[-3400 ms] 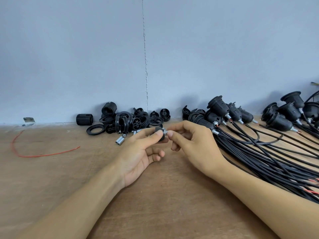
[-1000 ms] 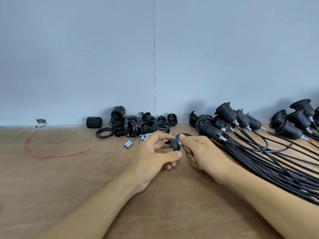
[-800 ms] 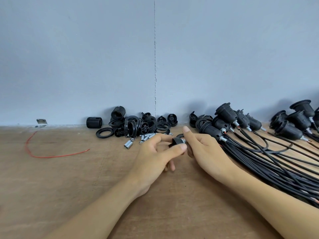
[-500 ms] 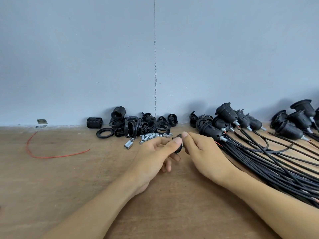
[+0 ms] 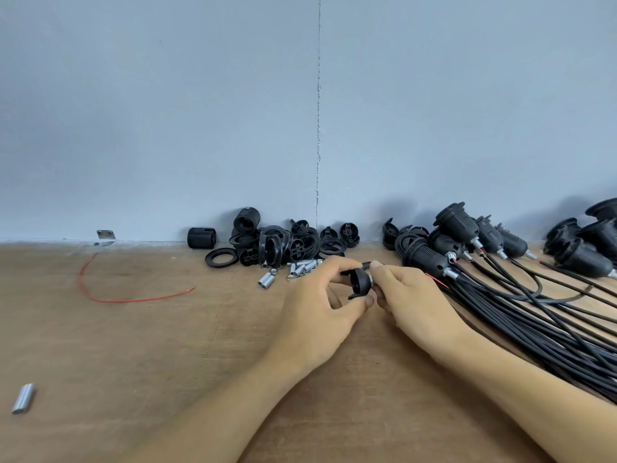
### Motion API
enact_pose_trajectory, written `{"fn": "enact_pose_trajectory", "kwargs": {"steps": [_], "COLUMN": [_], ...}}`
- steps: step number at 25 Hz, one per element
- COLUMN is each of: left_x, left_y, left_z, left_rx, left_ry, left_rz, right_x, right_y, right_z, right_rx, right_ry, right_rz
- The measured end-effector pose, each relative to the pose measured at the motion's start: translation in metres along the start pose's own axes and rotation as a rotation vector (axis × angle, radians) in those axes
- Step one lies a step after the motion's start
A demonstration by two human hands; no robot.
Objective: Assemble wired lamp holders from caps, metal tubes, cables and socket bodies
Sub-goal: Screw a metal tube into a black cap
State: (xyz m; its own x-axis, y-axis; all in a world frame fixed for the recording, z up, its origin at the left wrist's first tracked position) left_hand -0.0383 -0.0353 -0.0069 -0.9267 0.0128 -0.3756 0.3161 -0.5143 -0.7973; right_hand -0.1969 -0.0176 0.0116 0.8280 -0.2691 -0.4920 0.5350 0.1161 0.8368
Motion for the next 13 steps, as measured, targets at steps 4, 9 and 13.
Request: {"fn": "enact_pose_trajectory", "kwargs": {"steps": [4, 9, 13], "left_x": [-0.007, -0.011, -0.016], "left_y": [0.01, 0.02, 0.017], "left_z": [0.004, 0.011, 0.015], "left_rx": [0.053, -0.024, -0.101], "left_ry": [0.016, -0.106, -0.225], "left_rz": [0.293, 0.313, 0.282], "right_x": [-0.003, 0.002, 0.007], "right_y": [-0.004, -0.005, -0.001], "right_z": [0.0, -0.003, -0.012], "right_rx": [-0.048, -0.17, -0.312], "right_ry": [-0.109, -0.091, -0.028], "right_rz": [-0.036, -0.18, -0.386]}}
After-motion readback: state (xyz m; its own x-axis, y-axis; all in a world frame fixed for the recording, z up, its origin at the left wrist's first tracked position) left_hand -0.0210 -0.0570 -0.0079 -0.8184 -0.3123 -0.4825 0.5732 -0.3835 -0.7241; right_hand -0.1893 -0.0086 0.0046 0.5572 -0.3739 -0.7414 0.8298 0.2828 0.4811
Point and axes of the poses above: each hand's wrist, its own z-axis towards the middle knuckle, its own x-axis out of the palm, y = z × x, the point moved 1 cm from there along z, towards the middle knuckle, and after that the axes turned 3 degrees about -y, right-handed, at the moved point
